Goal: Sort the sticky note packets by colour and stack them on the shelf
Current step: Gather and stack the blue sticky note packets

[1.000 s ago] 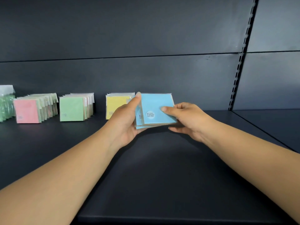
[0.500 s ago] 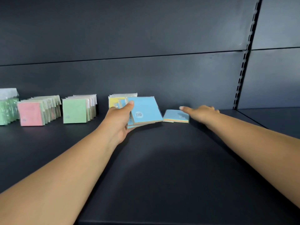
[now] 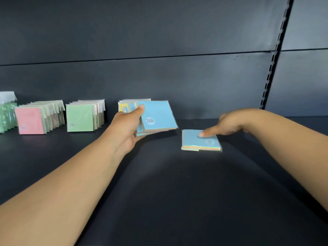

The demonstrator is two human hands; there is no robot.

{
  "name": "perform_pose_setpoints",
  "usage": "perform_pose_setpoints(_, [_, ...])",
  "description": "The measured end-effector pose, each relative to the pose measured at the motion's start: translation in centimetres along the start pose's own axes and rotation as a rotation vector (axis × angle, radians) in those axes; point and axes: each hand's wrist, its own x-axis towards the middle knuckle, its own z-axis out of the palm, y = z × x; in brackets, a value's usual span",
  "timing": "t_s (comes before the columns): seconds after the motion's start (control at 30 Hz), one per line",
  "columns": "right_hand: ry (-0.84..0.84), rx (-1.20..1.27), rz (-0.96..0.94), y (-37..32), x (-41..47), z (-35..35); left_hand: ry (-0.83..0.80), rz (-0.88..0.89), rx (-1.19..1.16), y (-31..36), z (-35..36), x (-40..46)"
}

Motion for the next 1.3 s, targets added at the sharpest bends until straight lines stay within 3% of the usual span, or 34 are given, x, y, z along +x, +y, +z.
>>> perform_pose_setpoints(0.1, [0.053,0.191,-0.125,0.2,0.1,0.4,0.005,-0.002,-0.009,0.1,-0.2,-0.2])
perform_pose_setpoints(0.17, [-0.023,0.300,-0.181,-0.1,0.1,1.1,0.000,-0.006,-0.004,0.0,-0.2,-0.3])
perform_pose_setpoints(0.3, [-0.128,0.227,-0.178,-0.6,-0.7,1.0,0.001,-0.006,-0.003,0.0,-0.2,-0.3])
perform_pose_setpoints(0.67, [-0.167,0.539,-0.152,-1.2,-2.5,1.2,-0.015,-0.019,0.015,-0.4,-0.1,-0.2])
perform_pose_setpoints(0.87, [-0.083,1.222,-0.208,1.2,-3.2,-0.1,-0.052,0.007,-0.022,-0.4,0.1,-0.3])
perform_pose_setpoints(0.97, [-0.043,1.431,-0.234,0.5,-3.3,0.0,-0.131,0.037,-0.017,-0.4,0.4,-0.7])
perform_pose_setpoints(1.3, [0.031,1.500,-0.315,-2.5,-3.9,2.7,-0.370,0.156,-0.086,-0.7,1.4,-2.0])
